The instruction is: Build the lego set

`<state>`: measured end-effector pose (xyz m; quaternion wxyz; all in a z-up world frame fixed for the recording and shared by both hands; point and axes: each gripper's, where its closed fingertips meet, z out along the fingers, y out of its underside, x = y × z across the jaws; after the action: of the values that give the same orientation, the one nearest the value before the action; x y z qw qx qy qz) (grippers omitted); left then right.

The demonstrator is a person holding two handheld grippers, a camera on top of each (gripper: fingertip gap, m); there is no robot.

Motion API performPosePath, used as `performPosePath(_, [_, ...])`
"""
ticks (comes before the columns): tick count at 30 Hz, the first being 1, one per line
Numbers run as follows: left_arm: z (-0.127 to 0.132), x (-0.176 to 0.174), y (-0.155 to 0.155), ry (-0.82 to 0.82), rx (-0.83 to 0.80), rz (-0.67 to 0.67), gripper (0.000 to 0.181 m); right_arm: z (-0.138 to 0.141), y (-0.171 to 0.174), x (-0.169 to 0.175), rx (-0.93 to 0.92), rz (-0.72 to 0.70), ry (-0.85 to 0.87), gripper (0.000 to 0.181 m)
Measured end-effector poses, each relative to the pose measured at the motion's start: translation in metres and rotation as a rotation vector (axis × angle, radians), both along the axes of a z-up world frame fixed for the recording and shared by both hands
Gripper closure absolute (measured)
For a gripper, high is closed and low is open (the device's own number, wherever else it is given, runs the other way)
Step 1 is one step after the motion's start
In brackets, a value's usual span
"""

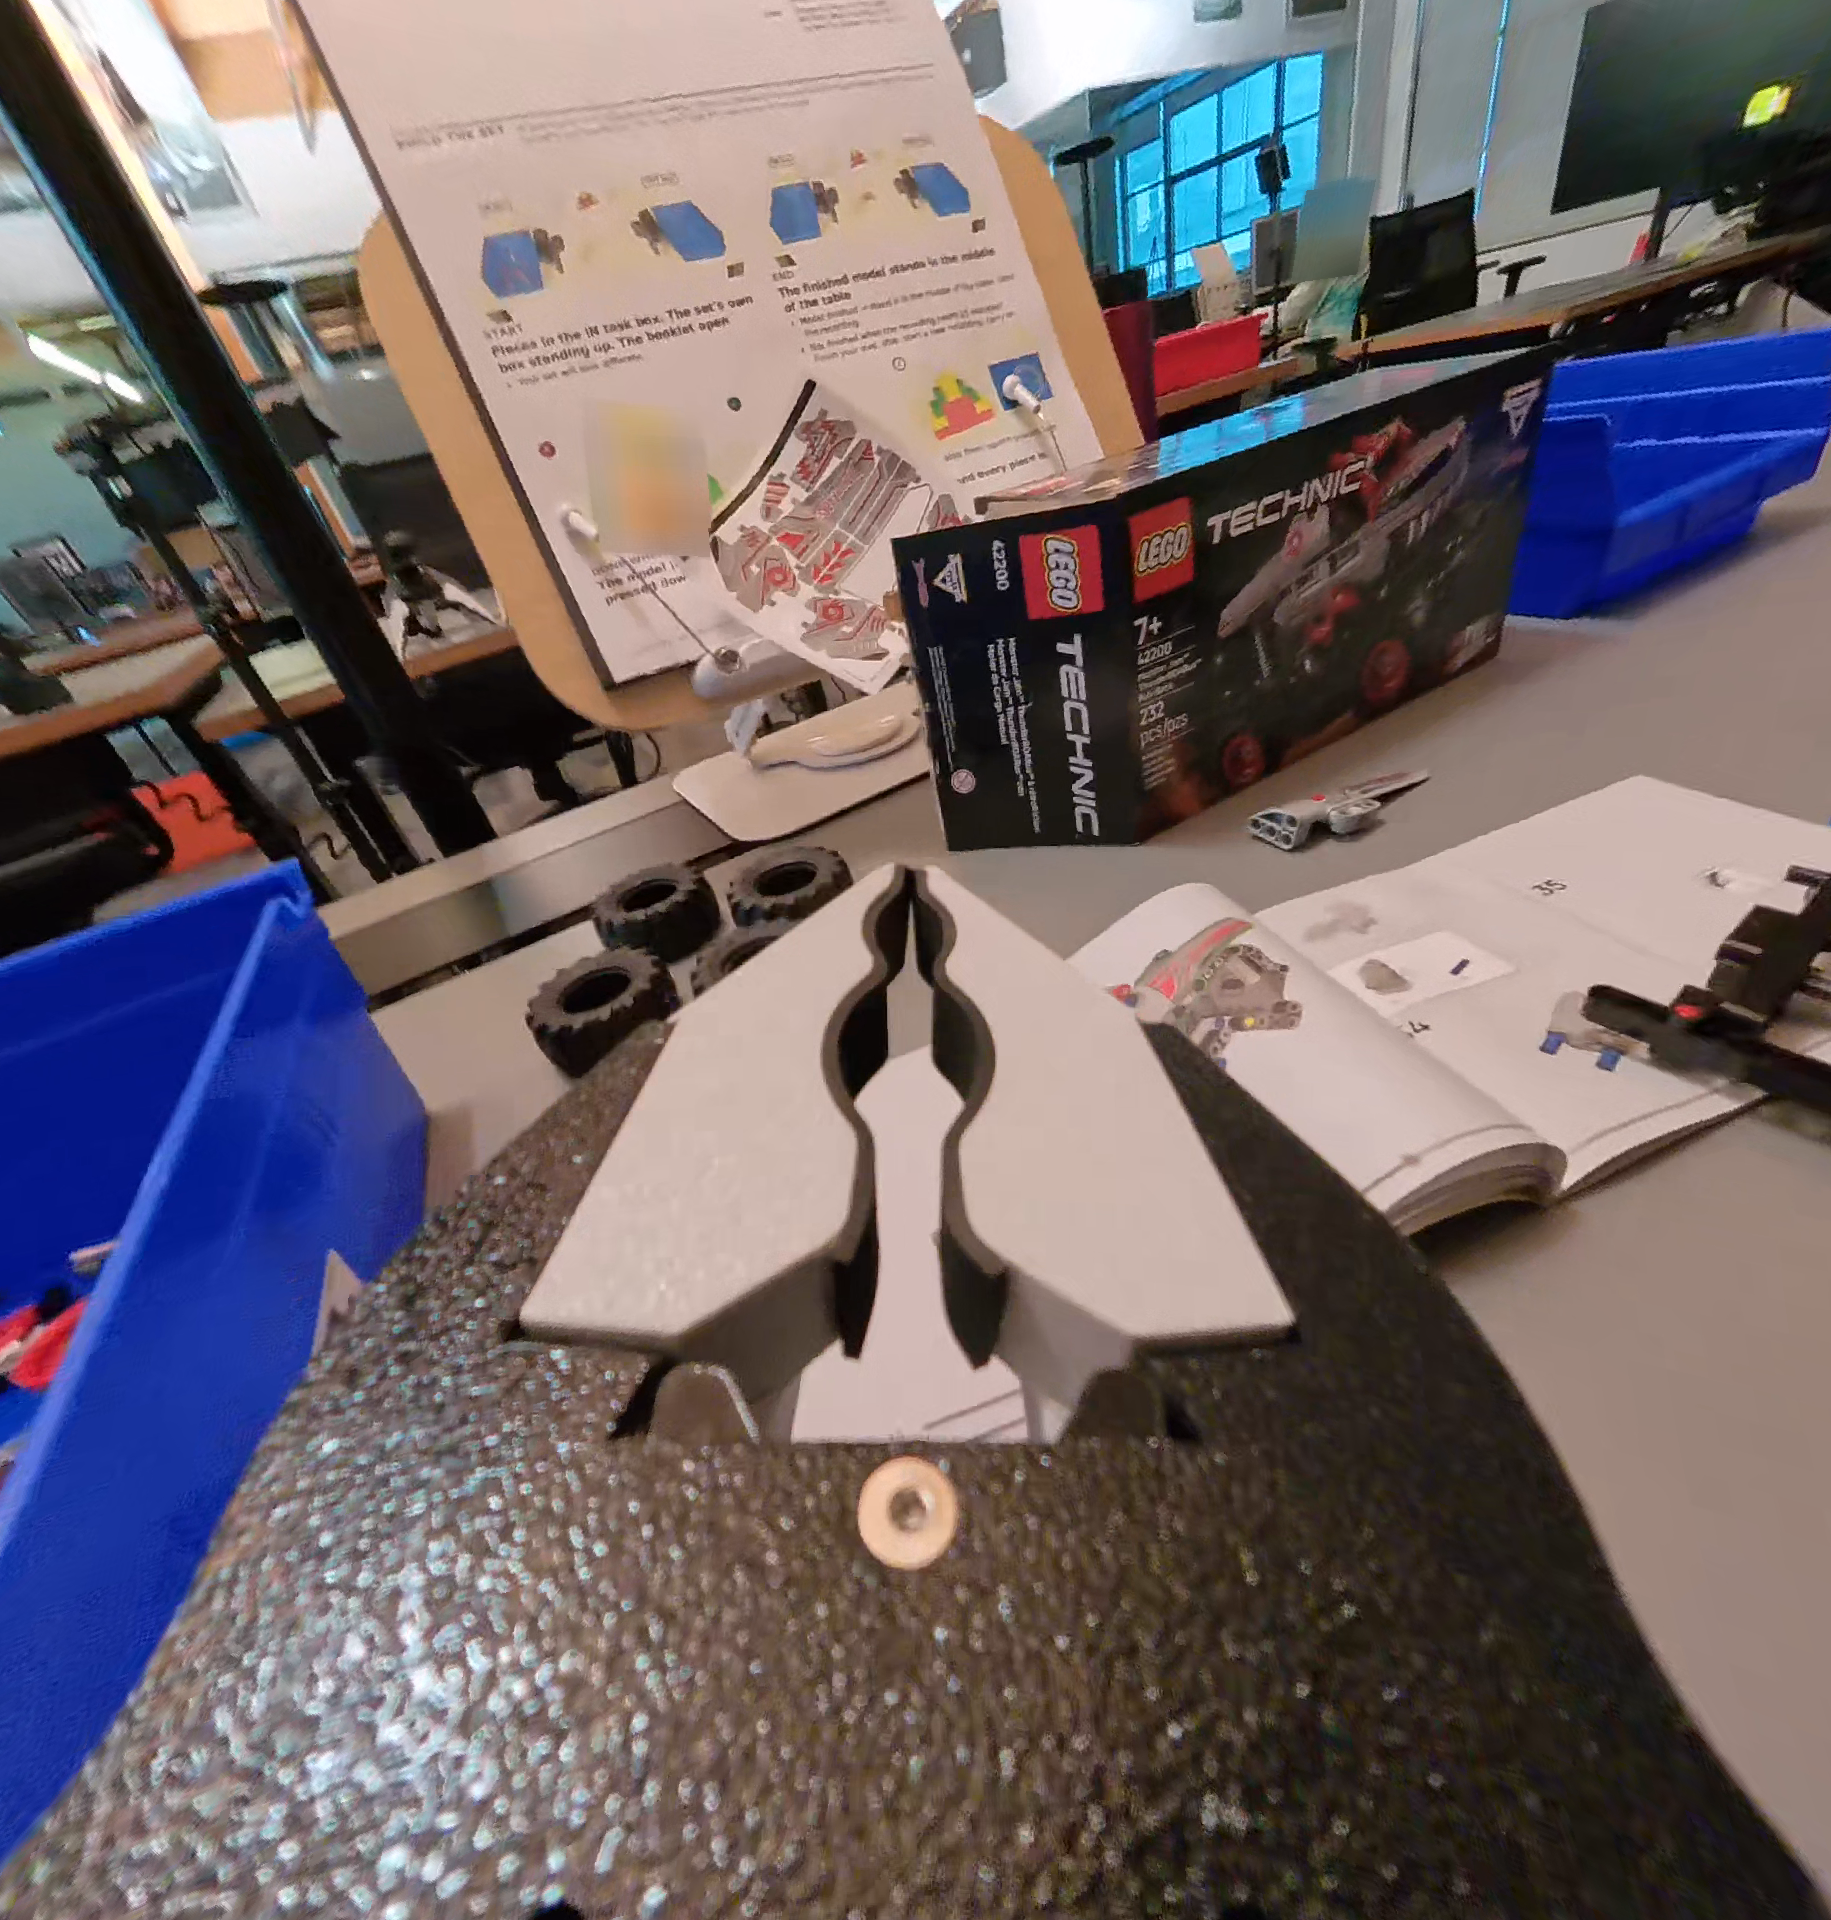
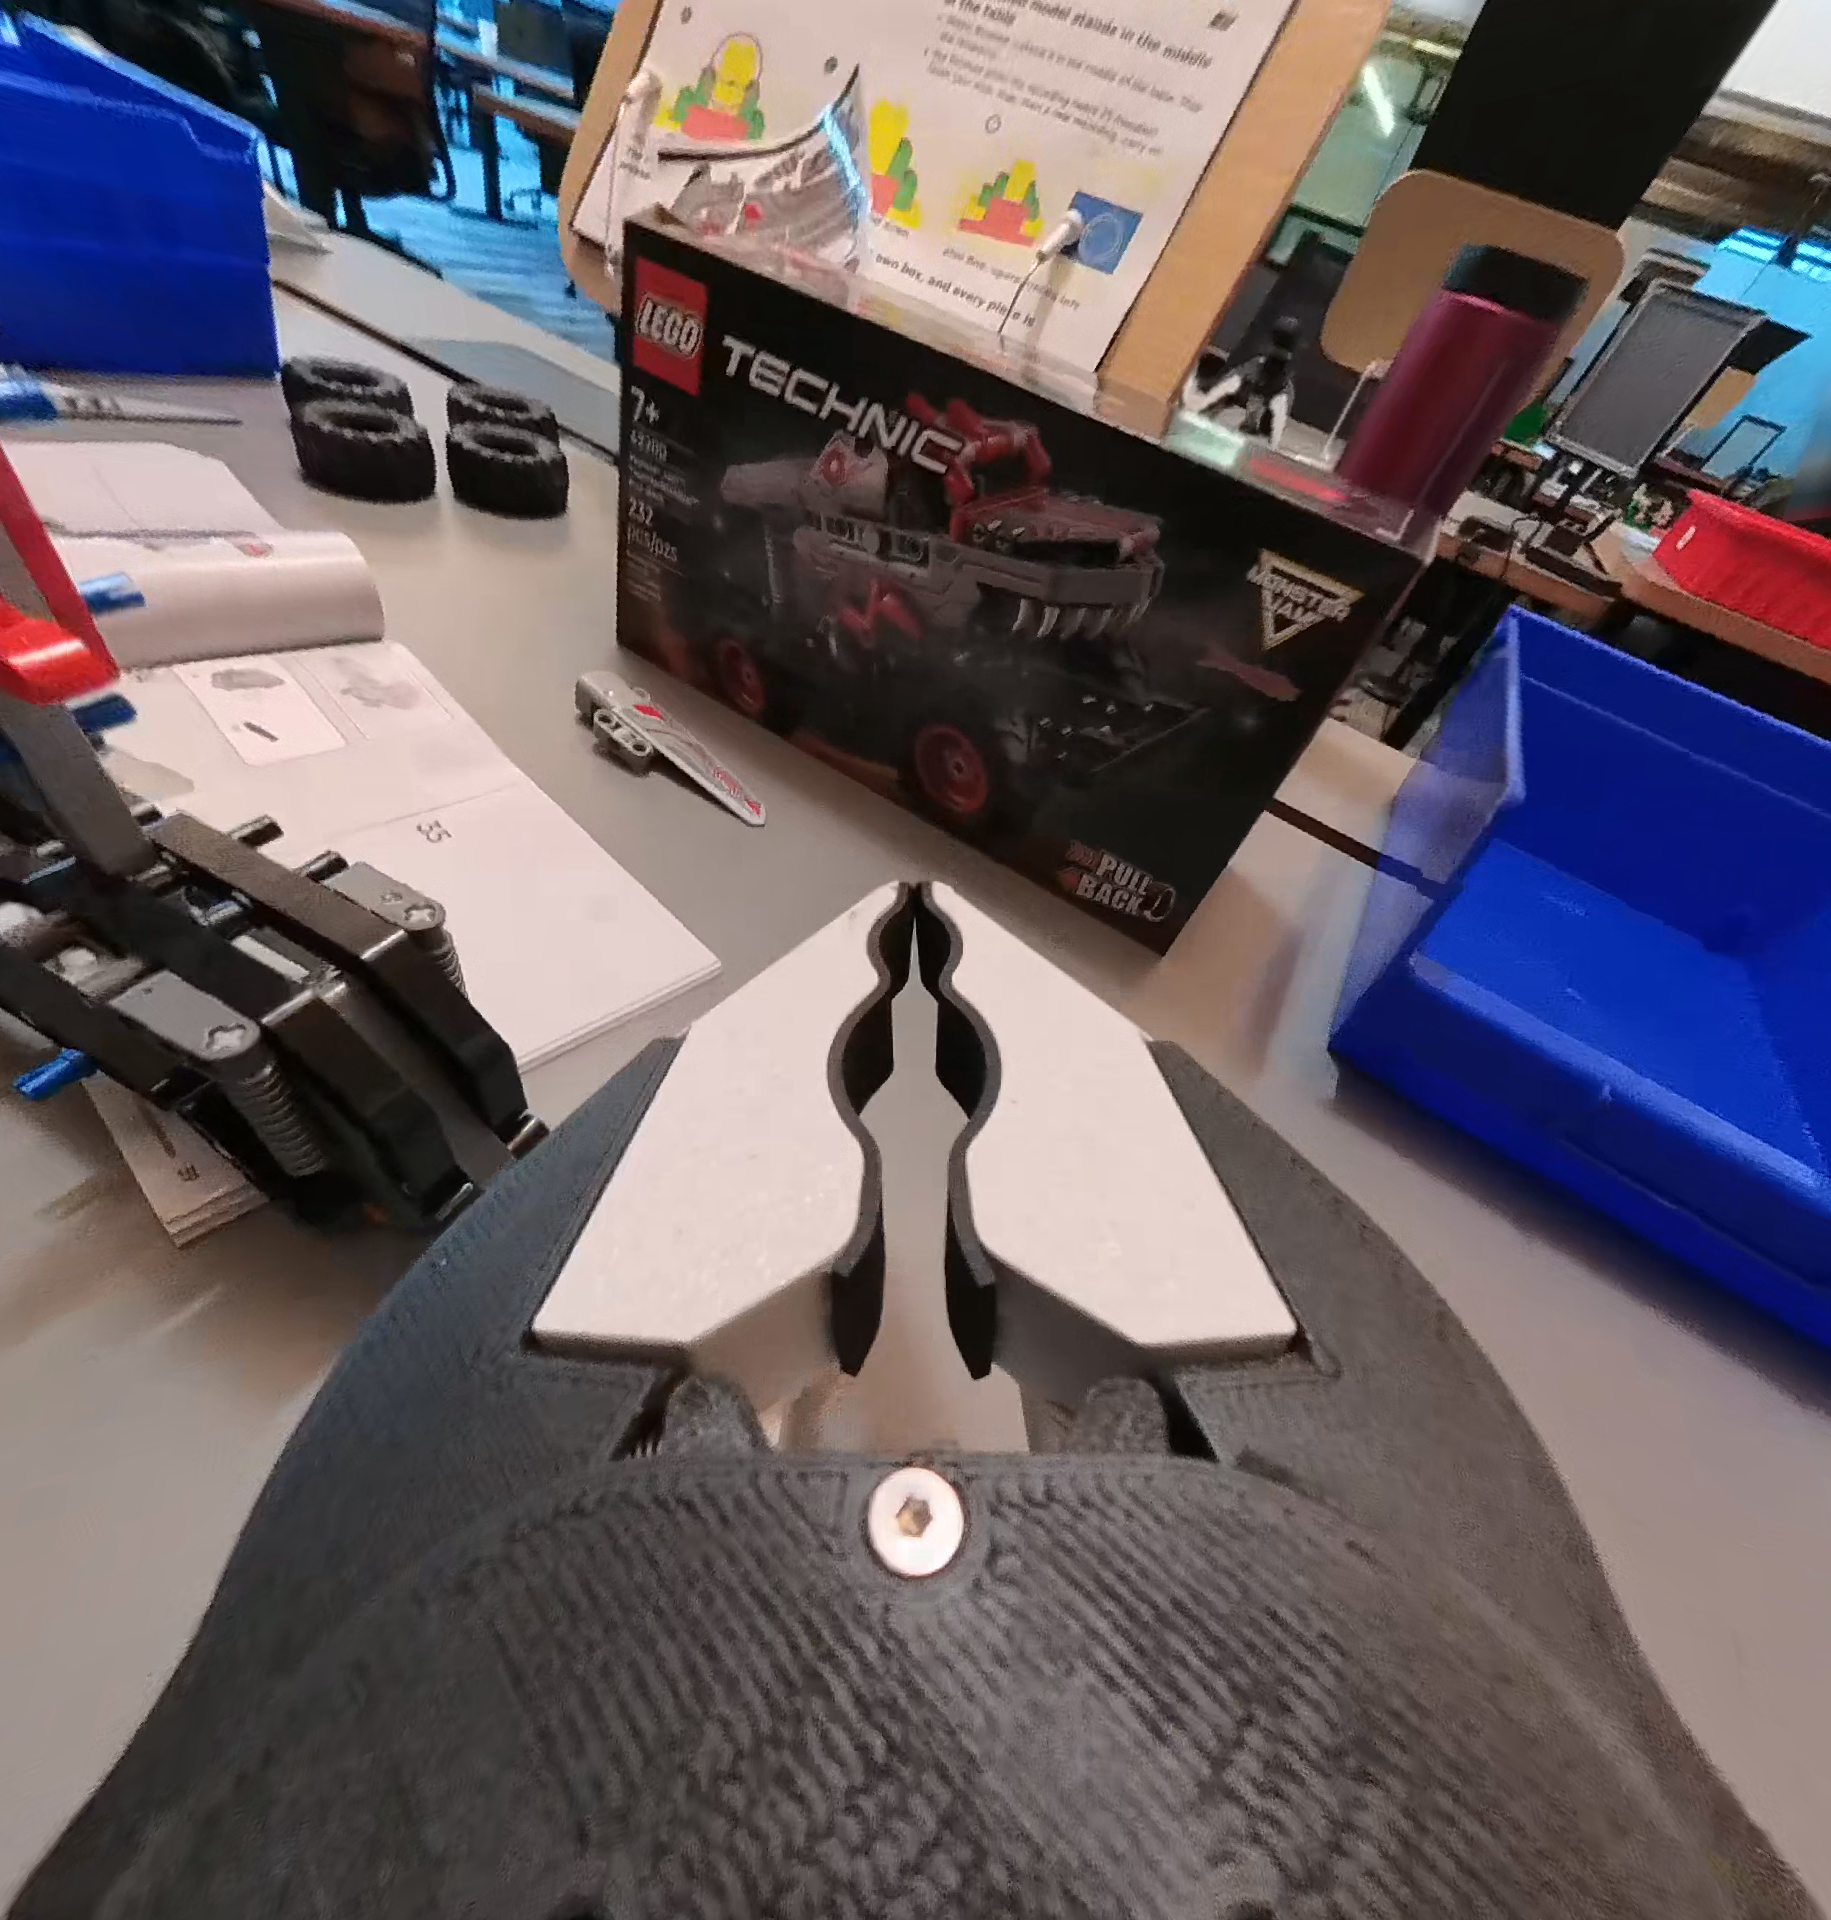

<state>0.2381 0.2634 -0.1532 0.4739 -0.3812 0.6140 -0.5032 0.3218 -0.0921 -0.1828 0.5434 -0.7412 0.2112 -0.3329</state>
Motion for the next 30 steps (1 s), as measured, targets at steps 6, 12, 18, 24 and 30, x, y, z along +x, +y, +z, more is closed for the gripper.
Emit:
performPosePath(6, [-0.012,0.003,0.012,0.078,-0.031,0.053,0.181,-0.022,0.013,-0.001,-0.188,0.005,-0.009,0.181])
performPosePath(12, [-0.022,0.005,0.016,0.130,-0.009,0.078,0.181,-0.035,-0.004,0.007,-0.346,-0.119,-0.070,0.181])
performPosePath(18, [-0.025,0.005,0.018,0.156,-0.036,0.071,0.181,-0.043,-0.028,0.020,-0.561,-0.273,-0.210,0.181])
performPosePath(24, [-0.020,0.002,0.018,0.144,-0.102,0.051,0.181,-0.059,-0.041,0.027,-0.680,-0.333,-0.168,0.181])
performPosePath(30, [-0.016,0.000,0.012,0.128,-0.091,0.033,0.181,-0.066,-0.043,0.029,-0.724,-0.338,-0.152,0.181])
